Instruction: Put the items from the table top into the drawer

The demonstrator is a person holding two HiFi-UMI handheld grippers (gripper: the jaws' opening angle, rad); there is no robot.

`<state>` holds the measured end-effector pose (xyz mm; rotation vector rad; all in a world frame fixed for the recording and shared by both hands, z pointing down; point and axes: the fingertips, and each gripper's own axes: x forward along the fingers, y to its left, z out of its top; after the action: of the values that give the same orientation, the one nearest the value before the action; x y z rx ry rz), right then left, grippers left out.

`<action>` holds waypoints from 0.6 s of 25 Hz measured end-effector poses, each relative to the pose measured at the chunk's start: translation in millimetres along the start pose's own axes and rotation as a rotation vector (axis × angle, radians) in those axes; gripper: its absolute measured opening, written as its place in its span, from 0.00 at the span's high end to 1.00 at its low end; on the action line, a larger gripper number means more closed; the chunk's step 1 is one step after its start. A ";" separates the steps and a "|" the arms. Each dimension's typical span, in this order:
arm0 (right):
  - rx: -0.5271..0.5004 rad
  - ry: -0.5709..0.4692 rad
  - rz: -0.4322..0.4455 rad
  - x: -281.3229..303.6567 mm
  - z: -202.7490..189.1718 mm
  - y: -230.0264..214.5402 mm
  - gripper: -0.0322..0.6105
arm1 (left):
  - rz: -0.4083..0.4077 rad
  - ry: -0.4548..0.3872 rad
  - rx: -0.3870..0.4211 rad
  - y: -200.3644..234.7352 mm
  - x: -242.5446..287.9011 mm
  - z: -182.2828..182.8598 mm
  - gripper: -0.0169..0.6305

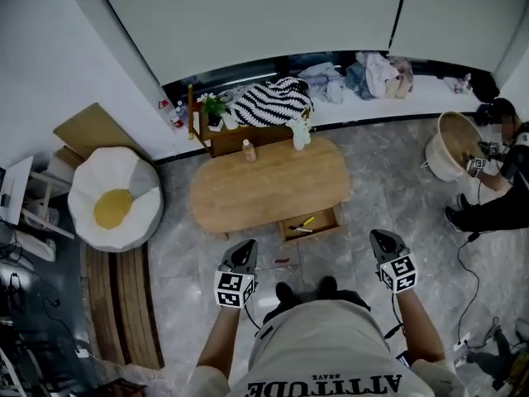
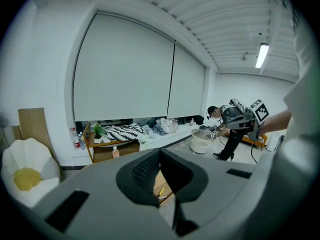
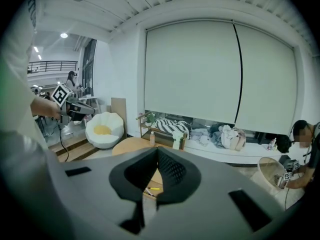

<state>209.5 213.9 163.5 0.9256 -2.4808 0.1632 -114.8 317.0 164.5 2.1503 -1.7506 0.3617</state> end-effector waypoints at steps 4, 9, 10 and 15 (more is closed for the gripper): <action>-0.012 -0.010 0.008 1.4 2.8 -7.5 0.92 | 0.015 -0.004 0.000 -5.7 3.5 2.7 0.94; -0.015 -0.023 0.019 4.9 6.4 -17.3 0.92 | 0.026 -0.007 -0.004 -11.7 10.5 5.6 0.94; -0.013 -0.025 0.021 5.5 7.4 -19.1 0.92 | 0.027 -0.005 -0.004 -12.4 11.6 6.2 0.94; -0.005 -0.033 0.029 7.5 13.8 -26.4 0.92 | 0.034 -0.005 -0.005 -14.1 15.4 12.8 0.94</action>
<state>216.1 185.6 153.5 0.8968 -2.5248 0.1521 -98.1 300.4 157.7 2.1220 -1.7910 0.3608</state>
